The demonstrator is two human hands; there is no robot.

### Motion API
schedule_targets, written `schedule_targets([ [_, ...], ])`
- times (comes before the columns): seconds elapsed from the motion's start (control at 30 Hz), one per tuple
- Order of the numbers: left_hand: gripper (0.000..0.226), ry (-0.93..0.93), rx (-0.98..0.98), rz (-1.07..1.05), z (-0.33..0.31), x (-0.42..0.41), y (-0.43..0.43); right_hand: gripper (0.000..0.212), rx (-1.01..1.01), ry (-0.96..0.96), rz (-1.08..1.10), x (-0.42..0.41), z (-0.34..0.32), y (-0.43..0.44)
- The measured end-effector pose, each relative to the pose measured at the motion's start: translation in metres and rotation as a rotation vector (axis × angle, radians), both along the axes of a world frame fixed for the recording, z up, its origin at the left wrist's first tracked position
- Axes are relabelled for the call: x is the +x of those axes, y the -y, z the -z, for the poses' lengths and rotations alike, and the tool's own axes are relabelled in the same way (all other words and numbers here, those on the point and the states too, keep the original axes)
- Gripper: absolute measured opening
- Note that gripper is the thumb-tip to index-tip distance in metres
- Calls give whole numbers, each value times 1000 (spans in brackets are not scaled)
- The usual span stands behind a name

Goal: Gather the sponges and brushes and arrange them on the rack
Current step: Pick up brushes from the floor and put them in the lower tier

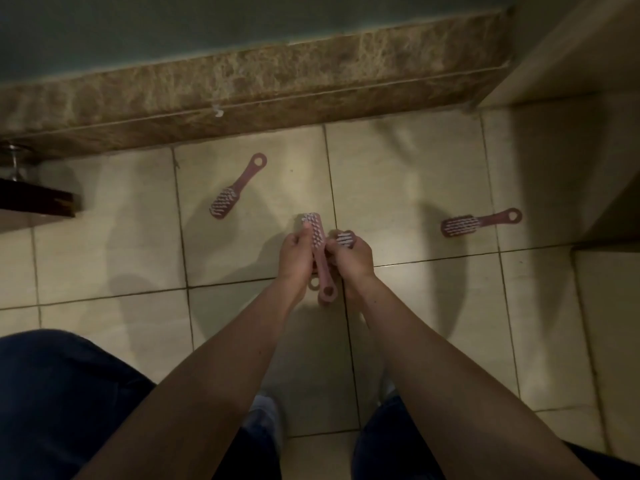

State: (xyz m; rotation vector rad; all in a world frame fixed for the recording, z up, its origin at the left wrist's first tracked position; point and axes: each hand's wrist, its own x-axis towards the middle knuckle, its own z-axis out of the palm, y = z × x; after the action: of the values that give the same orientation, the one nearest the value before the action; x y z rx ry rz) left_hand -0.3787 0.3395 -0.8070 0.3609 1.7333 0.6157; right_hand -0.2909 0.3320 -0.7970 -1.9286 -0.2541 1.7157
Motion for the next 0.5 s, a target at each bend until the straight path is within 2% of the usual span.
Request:
schedule_targets([
  [0.1,40,-56,28,-27,-12,-3,-7,4,63,13,-25,7,-13,-9],
  [0.27,32,97,141,-13,-72,5,-28,18,165,89,-87,23,-66,-33],
  [0.33,36,39,176,29,-107,12,-36,27,204,54,-68,26,-101,-41],
  [0.5,33,49,188,33,-235,27,-46,23,239,15,-27,39,-227,-44],
])
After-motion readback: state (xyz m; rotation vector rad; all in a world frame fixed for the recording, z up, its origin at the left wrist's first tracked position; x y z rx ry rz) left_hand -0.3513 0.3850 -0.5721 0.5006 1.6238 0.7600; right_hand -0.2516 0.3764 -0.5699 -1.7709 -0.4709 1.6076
